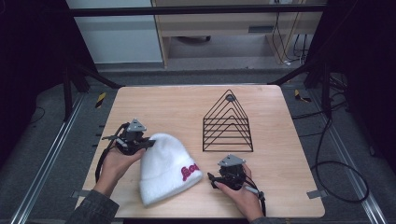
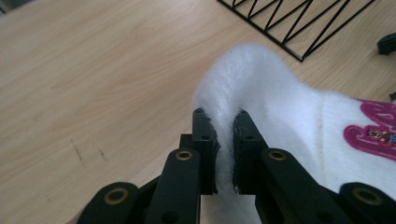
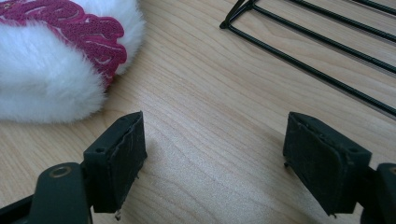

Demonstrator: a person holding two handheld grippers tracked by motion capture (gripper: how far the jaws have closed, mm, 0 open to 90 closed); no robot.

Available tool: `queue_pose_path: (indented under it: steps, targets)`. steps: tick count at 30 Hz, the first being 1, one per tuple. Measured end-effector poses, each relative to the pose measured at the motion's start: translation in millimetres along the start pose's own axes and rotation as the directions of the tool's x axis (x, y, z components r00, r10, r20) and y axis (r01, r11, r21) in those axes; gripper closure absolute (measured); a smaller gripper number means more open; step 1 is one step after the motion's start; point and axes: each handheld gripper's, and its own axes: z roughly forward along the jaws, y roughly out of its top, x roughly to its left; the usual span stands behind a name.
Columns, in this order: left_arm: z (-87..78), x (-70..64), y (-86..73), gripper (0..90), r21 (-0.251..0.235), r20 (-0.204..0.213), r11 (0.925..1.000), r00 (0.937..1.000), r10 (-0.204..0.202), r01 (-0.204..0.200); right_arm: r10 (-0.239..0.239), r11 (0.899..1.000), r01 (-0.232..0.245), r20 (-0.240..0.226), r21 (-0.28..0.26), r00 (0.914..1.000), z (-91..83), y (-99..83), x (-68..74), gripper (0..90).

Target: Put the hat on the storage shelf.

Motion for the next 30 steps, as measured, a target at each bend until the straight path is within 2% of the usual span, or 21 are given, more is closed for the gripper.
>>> queue_pose_path:
  steps: [2,3,4,6,7,8,12,14,17,20,21,22,24,26,27,30]
  targets:
    - [-6.8,-5.9,6.8,82.2,-0.017,-0.003,0.9995,0.9996,0.027,-0.027,0.0,1.0,0.0,0.001,0.0,1.0,0.0,0.0,0.0,21.2]
    - [-6.8,-5.9,6.8,82.2,-0.017,-0.003,0.9995,0.9996,0.027,-0.027,0.0,1.0,0.0,0.001,0.0,1.0,0.0,0.0,0.0,21.2]
    - [-14.3,-12.3,13.6,82.2,-0.034,-0.01,0.9979,0.9985,0.054,-0.055,0.0,1.0,0.0,0.001,0.0,1.0,0.0,0.0,0.0,21.2]
    - [-22.1,-20.0,21.0,82.3,-0.056,-0.022,0.9948,0.9962,0.084,-0.085,0.0,1.0,0.0,0.0,0.0,1.0,0.0,0.0,0.0,21.2]
    - [-22.1,-20.0,21.0,82.2,-0.056,-0.022,0.9948,0.9962,0.084,-0.085,0.0,1.0,0.0,0.0,0.0,1.0,0.0,0.0,0.0,21.2]
    - [-27.4,-24.6,25.8,82.3,-0.068,-0.025,0.9917,0.9939,0.108,-0.109,0.0,1.0,0.0,0.001,0.0,1.0,0.0,0.0,0.0,21.2]
    - [-36.6,-31.5,34.0,82.3,-0.088,-0.031,0.9871,0.9908,0.132,-0.134,0.0,1.0,0.0,0.0,0.0,1.0,0.0,0.0,0.0,21.2]
    - [-46.5,-36.7,43.0,82.3,-0.092,-0.043,0.9801,0.984,0.173,-0.176,0.0,1.0,0.0,0.001,0.0,1.0,0.0,0.0,0.0,21.2]
    - [-53.2,-40.3,49.2,82.3,-0.11,-0.045,0.9758,0.9816,0.185,-0.189,0.002,1.0,-0.002,-0.001,0.0,1.0,-0.1,0.0,0.1,21.2]
    - [-65.8,-43.8,60.6,82.3,-0.114,-0.062,0.9663,0.9724,0.225,-0.231,0.002,1.0,-0.002,0.001,0.0,1.0,0.0,0.0,0.1,21.3]
    - [-71.6,-45.1,66.1,82.3,-0.115,-0.069,0.9613,0.9674,0.244,-0.25,0.002,1.0,-0.002,0.001,0.0,1.0,-0.1,0.0,0.1,21.3]
    - [-71.6,-45.1,66.1,82.3,-0.115,-0.069,0.9613,0.9674,0.244,-0.25,0.002,1.0,-0.002,0.001,0.0,1.0,-0.1,0.0,0.1,21.3]
    - [-82.1,-48.1,78.3,82.3,-0.133,-0.084,0.9516,0.9599,0.267,-0.277,0.0,1.0,0.0,0.002,0.0,1.0,0.0,0.0,0.0,21.3]
    - [-88.8,-47.8,86.2,82.3,-0.137,-0.094,0.9462,0.9548,0.282,-0.293,0.0,1.0,0.0,0.001,-0.002,1.0,0.1,0.0,0.1,21.3]
    - [-88.8,-47.8,86.2,82.3,-0.137,-0.094,0.9462,0.9548,0.282,-0.293,0.0,1.0,0.0,0.001,-0.002,1.0,0.1,0.0,0.1,21.3]
    - [-98.9,-46.6,102.3,82.3,-0.154,-0.105,0.9419,0.9529,0.285,-0.298,0.001,1.0,-0.001,0.003,-0.001,1.0,0.1,0.1,0.2,21.3]
